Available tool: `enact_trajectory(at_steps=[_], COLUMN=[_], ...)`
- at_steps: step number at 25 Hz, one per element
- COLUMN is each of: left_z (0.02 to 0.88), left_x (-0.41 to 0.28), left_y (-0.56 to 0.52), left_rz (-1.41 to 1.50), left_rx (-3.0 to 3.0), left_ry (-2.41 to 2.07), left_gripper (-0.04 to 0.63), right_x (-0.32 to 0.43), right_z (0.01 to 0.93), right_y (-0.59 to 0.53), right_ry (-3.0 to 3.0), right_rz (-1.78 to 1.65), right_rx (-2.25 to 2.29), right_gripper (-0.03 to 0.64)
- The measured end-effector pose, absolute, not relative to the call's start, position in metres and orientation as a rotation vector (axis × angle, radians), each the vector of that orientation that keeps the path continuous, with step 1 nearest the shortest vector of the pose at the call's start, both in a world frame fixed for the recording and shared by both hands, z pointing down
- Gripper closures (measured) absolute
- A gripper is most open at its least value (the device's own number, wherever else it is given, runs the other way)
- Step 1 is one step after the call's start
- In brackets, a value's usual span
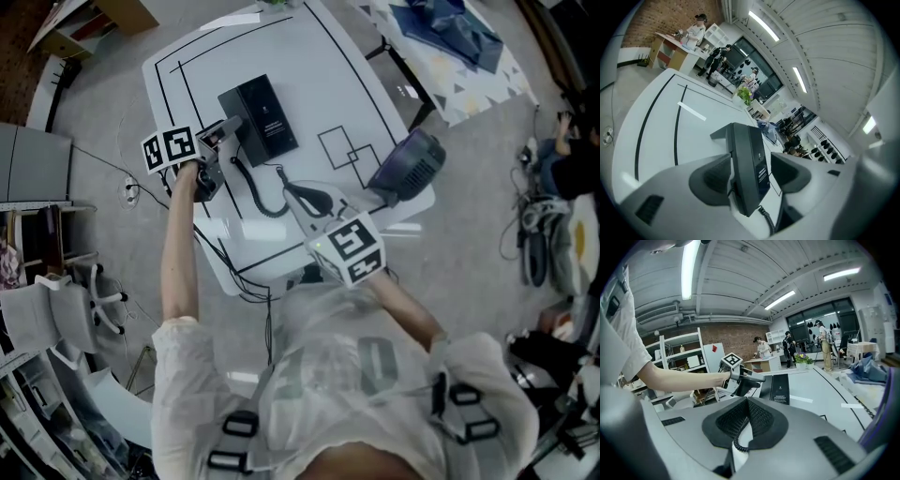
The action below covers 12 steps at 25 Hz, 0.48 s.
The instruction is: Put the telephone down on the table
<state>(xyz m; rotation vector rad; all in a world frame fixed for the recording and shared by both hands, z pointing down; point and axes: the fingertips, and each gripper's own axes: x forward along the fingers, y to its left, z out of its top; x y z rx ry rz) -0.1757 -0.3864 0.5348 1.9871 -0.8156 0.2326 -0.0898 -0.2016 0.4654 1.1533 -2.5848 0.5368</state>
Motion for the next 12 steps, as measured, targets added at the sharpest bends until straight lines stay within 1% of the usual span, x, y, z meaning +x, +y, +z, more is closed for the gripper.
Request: enact_trajectory(at_steps=[6,12], left_z=[0.486,0.407], left_x=[-0.181,-0.198], left_y=[-0.387,-0.385], left_rz=[0.163,0.078], left_rx=[2.059,2.192], left_ry=[-0.922,-1.181], left_gripper=[0.330,0.331], right_x=[-0.085,-0.086], right_z=[0.450,0.432], right_y=[-0.203,-0.206], right_ry=[-2.605,-2.642], right_rz=[0.446,0.383], right_rx=[1.176,1.173], right_gripper=[0.609,0.609])
